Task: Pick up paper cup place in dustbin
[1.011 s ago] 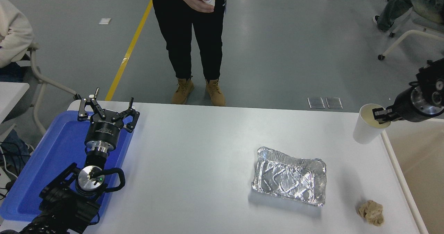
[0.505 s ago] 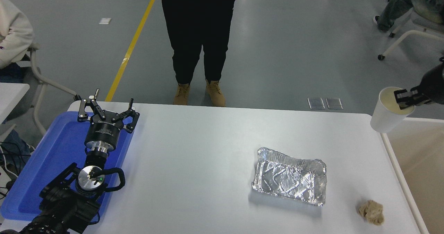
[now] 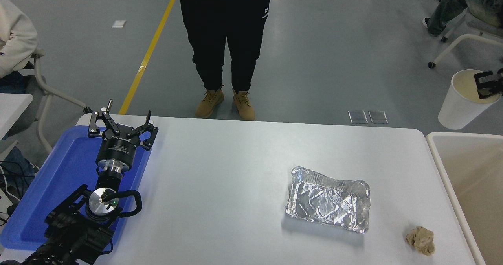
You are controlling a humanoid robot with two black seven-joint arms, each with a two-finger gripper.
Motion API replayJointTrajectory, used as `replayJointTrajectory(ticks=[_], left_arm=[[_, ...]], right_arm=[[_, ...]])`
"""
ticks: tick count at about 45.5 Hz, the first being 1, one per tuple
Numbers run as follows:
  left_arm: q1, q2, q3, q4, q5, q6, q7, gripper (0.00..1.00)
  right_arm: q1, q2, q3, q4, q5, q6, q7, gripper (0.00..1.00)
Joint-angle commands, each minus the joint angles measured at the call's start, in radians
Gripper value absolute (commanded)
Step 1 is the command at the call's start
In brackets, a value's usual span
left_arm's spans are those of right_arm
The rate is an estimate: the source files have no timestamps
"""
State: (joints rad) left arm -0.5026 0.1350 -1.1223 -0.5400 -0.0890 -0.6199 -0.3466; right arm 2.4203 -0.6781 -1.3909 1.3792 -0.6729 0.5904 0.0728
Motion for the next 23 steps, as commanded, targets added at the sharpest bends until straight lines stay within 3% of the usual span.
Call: replayJointTrajectory(ticks=[1, 6, 16, 23], left_arm=[[0.001, 0.000, -0.001, 0.000, 0.000, -0.001, 0.000, 1.00], [0.001, 0.000, 0.001, 0.000, -0.002, 0.000, 0.000, 1.00], [0.001, 0.000, -0.001, 0.000, -0.002, 0.000, -0.002, 1.00], [0.000, 0.000, 0.001, 0.000, -0.002, 0.000, -0.002, 1.00]], right_arm=[[0.066, -0.012, -0.045, 0.014, -0.011, 0.019, -0.002, 0.00], [0.079, -0.058, -0.056, 0.009, -0.049, 0.019, -0.005, 0.00], [0.062, -0.218, -0.043, -0.048, -0.273, 0.012, -0.011, 0.00], [0.003, -0.316, -0.022, -0.127, -0.327, 0.003, -0.010, 0.00]])
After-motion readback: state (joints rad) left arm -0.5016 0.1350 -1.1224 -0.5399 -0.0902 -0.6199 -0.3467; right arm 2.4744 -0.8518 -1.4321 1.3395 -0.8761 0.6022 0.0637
